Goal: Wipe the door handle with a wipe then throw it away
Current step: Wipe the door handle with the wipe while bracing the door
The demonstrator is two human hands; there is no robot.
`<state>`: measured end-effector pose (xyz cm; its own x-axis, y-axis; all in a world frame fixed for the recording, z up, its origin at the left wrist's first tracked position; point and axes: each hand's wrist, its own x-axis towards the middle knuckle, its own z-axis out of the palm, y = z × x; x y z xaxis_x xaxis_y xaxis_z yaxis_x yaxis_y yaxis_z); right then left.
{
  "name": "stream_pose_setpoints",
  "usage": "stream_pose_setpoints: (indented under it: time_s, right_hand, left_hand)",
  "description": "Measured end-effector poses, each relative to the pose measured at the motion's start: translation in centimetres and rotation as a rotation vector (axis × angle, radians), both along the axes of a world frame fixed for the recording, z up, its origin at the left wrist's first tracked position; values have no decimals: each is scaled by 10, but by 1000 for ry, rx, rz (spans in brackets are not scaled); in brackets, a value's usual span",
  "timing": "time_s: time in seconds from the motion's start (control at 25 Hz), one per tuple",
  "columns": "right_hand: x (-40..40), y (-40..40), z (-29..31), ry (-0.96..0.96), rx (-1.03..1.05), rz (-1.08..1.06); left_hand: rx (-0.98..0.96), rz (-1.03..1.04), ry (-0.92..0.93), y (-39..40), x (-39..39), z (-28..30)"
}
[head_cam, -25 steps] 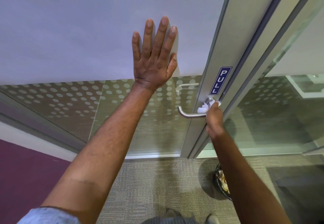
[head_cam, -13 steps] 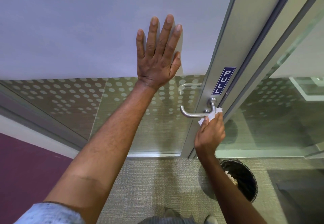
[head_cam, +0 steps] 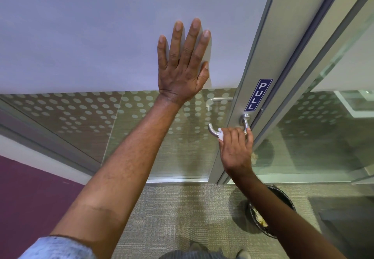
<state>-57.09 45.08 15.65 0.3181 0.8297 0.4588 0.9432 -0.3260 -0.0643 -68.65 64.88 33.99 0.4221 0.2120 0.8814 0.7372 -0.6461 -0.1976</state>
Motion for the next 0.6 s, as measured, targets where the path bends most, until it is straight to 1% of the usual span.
stream_pose_setpoints:
  time_s: [0.12, 0.28, 0.36, 0.44, 0.6]
  right_hand:
    - [-20, 16, 21, 9, -215, -77]
    - [-53, 49, 54, 159, -295, -197]
    - [-53, 61, 64, 237, -401, -227]
    - [-49, 74, 72, 282, -507, -229]
    - [-32, 86, 80, 311, -629, -182]
  left_hand:
    - [-2, -1, -4, 1, 0, -1]
    - [8, 2, -3, 1, 1, -1]
    - [7, -1, -7, 1, 0, -1]
    - [3, -2, -8, 1, 0, -2]
    - [1, 0, -6, 2, 1, -2]
